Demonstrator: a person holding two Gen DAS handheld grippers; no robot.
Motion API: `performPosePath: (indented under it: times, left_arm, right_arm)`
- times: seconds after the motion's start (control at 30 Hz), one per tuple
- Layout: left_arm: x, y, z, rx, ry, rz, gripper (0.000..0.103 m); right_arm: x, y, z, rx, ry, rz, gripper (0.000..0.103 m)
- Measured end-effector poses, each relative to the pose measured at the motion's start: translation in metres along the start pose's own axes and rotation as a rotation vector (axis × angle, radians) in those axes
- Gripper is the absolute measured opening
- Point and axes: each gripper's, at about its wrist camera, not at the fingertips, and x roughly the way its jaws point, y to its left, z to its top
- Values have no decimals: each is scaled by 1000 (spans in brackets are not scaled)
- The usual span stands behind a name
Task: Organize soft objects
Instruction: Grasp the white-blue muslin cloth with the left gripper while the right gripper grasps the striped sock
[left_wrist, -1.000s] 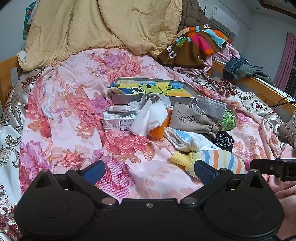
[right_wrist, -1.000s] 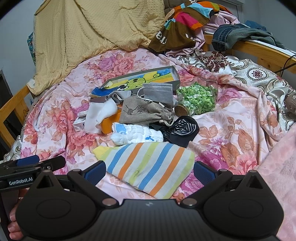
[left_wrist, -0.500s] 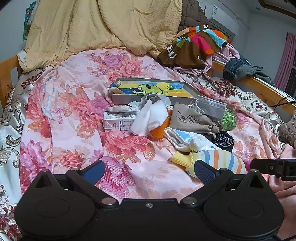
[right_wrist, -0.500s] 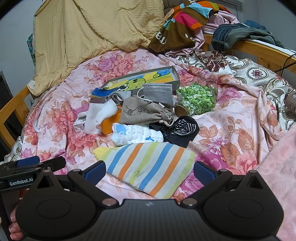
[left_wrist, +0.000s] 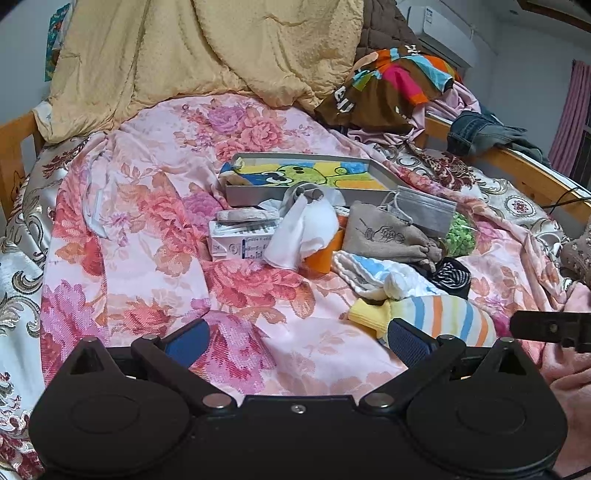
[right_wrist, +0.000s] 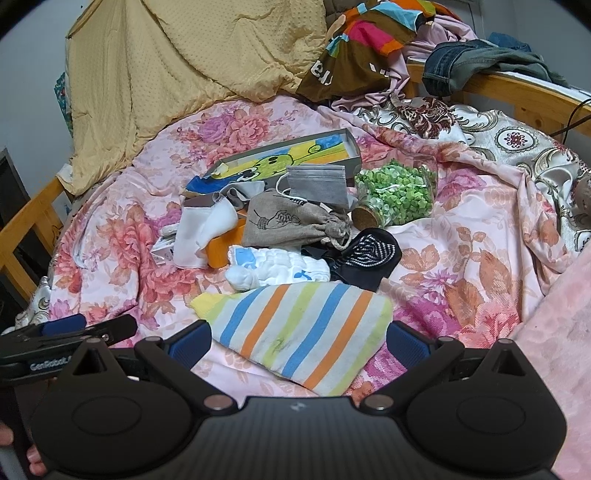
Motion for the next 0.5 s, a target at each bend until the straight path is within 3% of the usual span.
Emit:
performPosePath:
  times: [0.23,0.5]
  left_arm:
    - [11,16,14,16,-4,4,102]
    - [36,6,41,141,-3,-124,102]
  right_arm:
    - [8,5,5,-109,68,40,103]
    - [23,-2,20,-275,146,83,103]
